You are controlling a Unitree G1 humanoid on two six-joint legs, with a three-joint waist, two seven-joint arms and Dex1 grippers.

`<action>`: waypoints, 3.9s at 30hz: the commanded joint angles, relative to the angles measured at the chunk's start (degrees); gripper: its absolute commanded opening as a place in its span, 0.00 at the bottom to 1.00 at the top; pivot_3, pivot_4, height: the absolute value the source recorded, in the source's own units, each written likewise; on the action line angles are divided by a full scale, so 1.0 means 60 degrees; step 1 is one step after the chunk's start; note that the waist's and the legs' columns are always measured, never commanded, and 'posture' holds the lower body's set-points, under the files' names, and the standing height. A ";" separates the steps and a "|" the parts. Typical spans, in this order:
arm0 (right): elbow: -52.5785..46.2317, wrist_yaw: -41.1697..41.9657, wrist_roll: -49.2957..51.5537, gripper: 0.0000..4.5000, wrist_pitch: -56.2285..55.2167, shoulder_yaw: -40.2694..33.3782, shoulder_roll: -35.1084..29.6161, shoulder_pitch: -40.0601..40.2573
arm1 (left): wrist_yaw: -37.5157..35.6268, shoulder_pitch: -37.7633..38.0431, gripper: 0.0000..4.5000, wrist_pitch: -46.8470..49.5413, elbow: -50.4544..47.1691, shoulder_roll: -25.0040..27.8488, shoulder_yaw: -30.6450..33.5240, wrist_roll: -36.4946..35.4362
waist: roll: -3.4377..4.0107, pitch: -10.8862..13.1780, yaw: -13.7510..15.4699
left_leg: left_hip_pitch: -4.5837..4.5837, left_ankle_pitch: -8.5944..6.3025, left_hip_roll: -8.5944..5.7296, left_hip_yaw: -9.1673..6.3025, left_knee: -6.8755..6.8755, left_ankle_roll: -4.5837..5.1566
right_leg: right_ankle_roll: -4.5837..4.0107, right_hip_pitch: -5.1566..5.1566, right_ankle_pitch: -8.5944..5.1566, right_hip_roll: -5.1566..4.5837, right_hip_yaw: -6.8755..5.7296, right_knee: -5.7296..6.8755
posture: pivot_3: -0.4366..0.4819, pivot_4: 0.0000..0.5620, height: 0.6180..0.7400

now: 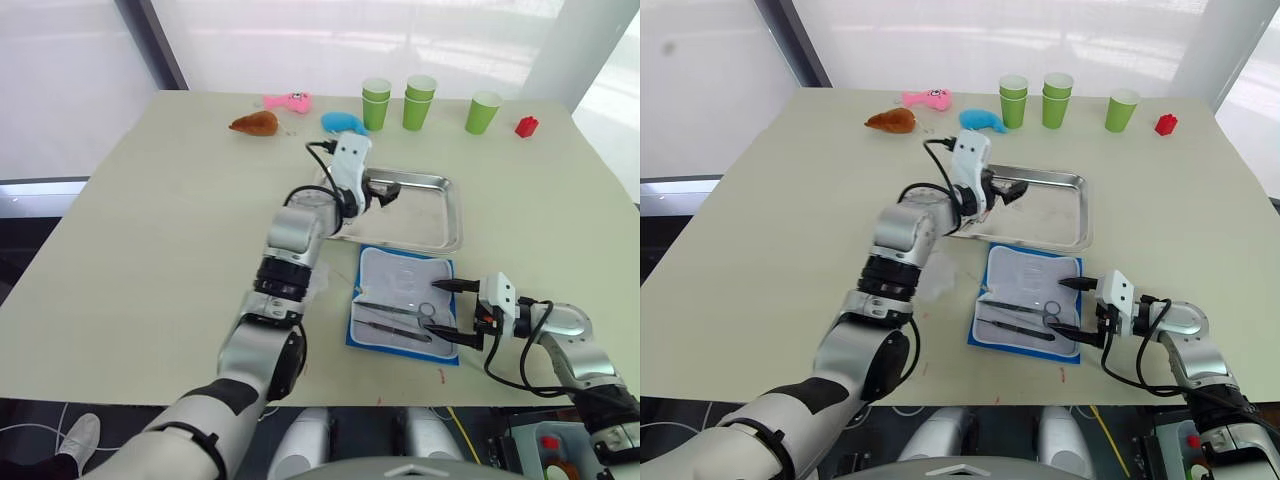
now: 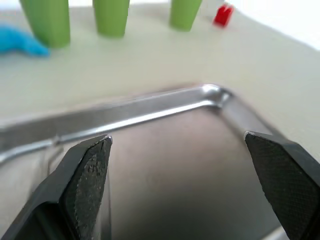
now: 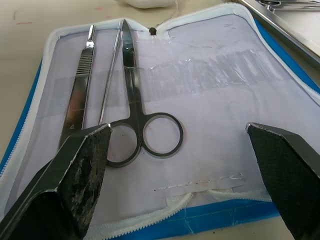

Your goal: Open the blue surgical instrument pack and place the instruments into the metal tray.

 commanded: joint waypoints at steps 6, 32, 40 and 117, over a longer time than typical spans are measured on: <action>0.0996 -0.0064 -0.1238 1.00 0.0446 0.0975 -0.0003 0.0676 | -0.3959 0.1496 1.00 -0.0881 -0.2310 0.2818 0.0345 -0.1582 | 0.0010 0.0007 0.0004 | -0.0005 0.0003 0.0026 -0.0012 -0.0007 -0.0006 | -0.0032 -0.0006 0.0018 0.0001 0.0002 -0.0021 | 0.48 0.27 1.00; 0.0575 0.0031 -0.0845 1.00 0.0486 0.0677 -0.0249 0.0928 | -1.0795 0.4970 1.00 -0.5432 -0.3203 0.9701 -0.0332 -0.5566 | 0.0061 0.0040 0.0037 | -0.0002 0.0010 0.0092 -0.0043 -0.0175 -0.0009 | -0.0118 -0.0010 0.0049 0.0023 -0.0030 -0.0165 | 0.48 0.27 1.00; -0.0415 -0.0082 -0.0131 1.00 0.0684 0.0051 -0.0254 0.1252 | -1.0768 0.5320 1.00 -0.5517 -0.3591 0.8632 -0.0287 -0.5098 | 0.0131 0.0093 0.0065 | -0.0023 0.0010 0.0089 -0.0044 -0.0176 -0.0007 | -0.0117 -0.0028 0.0048 0.0030 -0.0040 -0.0166 | 0.48 0.27 1.00; -0.7497 0.0944 0.4726 1.00 0.5003 -0.5657 -0.3151 0.3572 | -0.9354 0.3045 1.00 -0.7655 0.2459 0.1708 -0.2064 -0.0874 | 0.0253 0.0348 0.0274 | -0.0203 0.0172 0.0020 -0.0037 0.0035 0.0015 | -0.0056 -0.0156 0.0160 0.0033 -0.0094 0.0037 | 0.48 0.27 1.00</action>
